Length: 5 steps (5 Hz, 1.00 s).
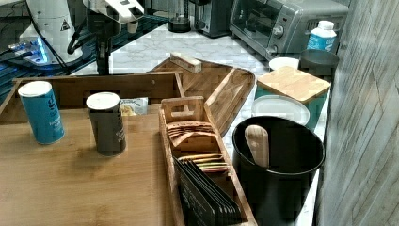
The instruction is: Close the drawer.
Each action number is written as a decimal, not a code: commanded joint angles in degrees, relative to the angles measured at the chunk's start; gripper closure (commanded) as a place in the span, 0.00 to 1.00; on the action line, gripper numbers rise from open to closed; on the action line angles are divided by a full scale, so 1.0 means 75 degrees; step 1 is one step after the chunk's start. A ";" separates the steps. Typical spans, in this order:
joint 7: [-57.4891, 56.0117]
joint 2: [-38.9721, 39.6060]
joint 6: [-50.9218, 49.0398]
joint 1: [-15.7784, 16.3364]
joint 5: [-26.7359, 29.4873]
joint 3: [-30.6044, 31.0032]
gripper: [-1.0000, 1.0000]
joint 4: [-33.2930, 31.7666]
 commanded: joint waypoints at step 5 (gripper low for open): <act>-0.3451 0.3023 0.0902 -0.0669 0.1674 -0.1158 1.00 0.5467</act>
